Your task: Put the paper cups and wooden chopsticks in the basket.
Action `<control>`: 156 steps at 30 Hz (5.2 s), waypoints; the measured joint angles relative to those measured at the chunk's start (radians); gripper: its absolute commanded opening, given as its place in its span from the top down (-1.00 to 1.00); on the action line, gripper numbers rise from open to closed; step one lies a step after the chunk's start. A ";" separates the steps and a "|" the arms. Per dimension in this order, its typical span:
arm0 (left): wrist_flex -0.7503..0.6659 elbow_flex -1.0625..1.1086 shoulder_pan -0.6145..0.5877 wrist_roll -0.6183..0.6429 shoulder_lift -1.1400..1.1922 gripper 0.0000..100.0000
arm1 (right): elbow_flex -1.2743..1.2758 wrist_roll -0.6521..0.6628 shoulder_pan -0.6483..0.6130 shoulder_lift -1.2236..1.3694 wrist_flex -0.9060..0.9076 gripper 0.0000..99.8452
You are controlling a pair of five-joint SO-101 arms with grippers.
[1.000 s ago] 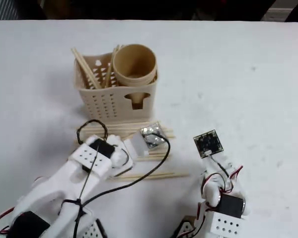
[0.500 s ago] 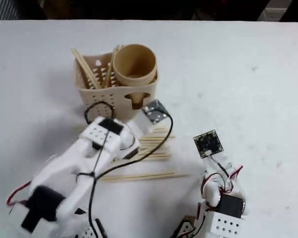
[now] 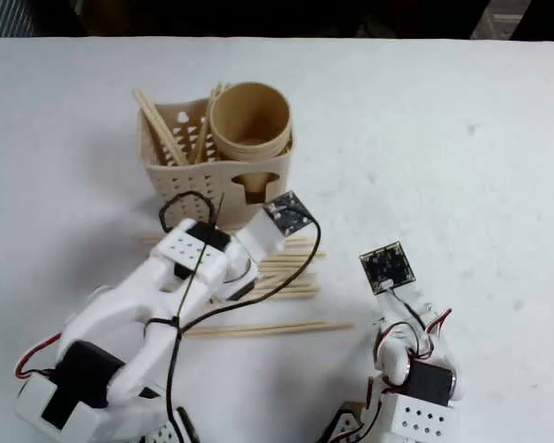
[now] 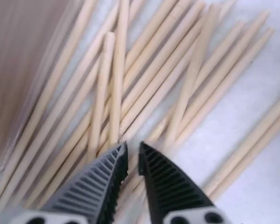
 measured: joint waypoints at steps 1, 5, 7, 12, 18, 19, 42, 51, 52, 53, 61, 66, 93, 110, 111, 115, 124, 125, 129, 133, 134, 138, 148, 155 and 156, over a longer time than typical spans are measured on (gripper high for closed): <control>-0.006 0.002 0.000 0.000 0.000 0.94 | 0.000 0.000 0.000 0.000 0.000 0.93; -0.014 0.002 0.002 -0.018 0.000 0.95 | 0.000 0.000 0.000 0.000 0.000 0.93; -0.025 0.002 0.002 -0.021 0.000 0.95 | 0.000 0.000 0.000 0.000 0.000 0.93; -0.031 0.002 0.002 -0.021 0.000 0.95 | 0.000 0.000 0.000 0.000 0.000 0.93; -0.031 0.002 0.002 -0.021 0.000 0.95 | 0.000 0.000 0.000 0.000 0.000 0.93; -0.031 0.002 0.002 -0.021 0.000 0.95 | 0.000 0.000 0.000 0.000 0.000 0.93; -0.043 0.051 0.002 -0.021 -0.074 0.95 | 0.000 0.000 0.000 0.000 0.000 0.93; -0.101 0.258 0.002 -0.021 -0.442 0.85 | 0.000 0.000 0.000 0.000 0.000 0.93; -0.103 0.262 0.002 -0.021 -0.460 0.81 | 0.000 0.000 0.000 0.000 0.000 0.93; -0.103 0.262 0.002 -0.021 -0.470 0.78 | 0.000 0.000 0.000 0.000 0.000 0.93; -0.155 0.262 0.009 -0.021 -0.422 0.80 | 0.000 0.000 0.000 0.000 0.000 0.93; -0.173 0.245 0.009 -0.021 -0.305 0.80 | 0.000 0.000 0.000 0.000 0.000 0.93; 0.064 0.272 0.209 -0.103 -0.532 0.86 | 0.000 0.000 0.000 0.000 0.000 0.93; 0.051 0.288 0.272 -0.149 -0.439 0.75 | 0.000 0.000 0.000 0.000 0.000 0.93; 0.041 0.281 0.272 -0.149 -0.404 0.75 | 0.000 0.000 0.000 0.000 0.000 0.93; 0.026 0.235 0.272 -0.155 -0.269 0.75 | 0.000 0.000 0.000 0.000 0.000 0.93; 0.057 0.193 0.269 -0.155 -0.209 0.75 | 0.000 0.000 0.000 0.000 0.000 0.93; 0.072 0.176 0.269 -0.155 -0.193 0.75 | 0.000 0.000 0.000 0.000 0.000 0.93; 0.084 0.140 0.265 -0.155 -0.101 0.75 | 0.000 0.000 0.000 0.000 0.000 0.93; 0.084 0.101 0.252 -0.155 -0.038 0.77 | 0.000 0.000 0.000 0.000 0.000 0.93; 0.084 0.092 0.241 -0.163 -0.028 0.79 | 0.000 0.000 0.000 0.000 0.000 0.93; 0.081 0.054 0.167 -0.206 0.017 0.87 | 0.000 0.000 0.000 0.000 0.000 0.93; 0.046 0.014 0.091 -0.212 0.066 0.94 | 0.000 0.000 0.000 0.000 0.000 0.93; 0.035 0.014 0.087 -0.213 0.066 0.94 | 0.000 0.000 0.000 0.000 0.000 0.93; 0.035 0.014 0.087 -0.213 0.066 0.94 | 0.000 0.000 0.000 0.000 0.000 0.93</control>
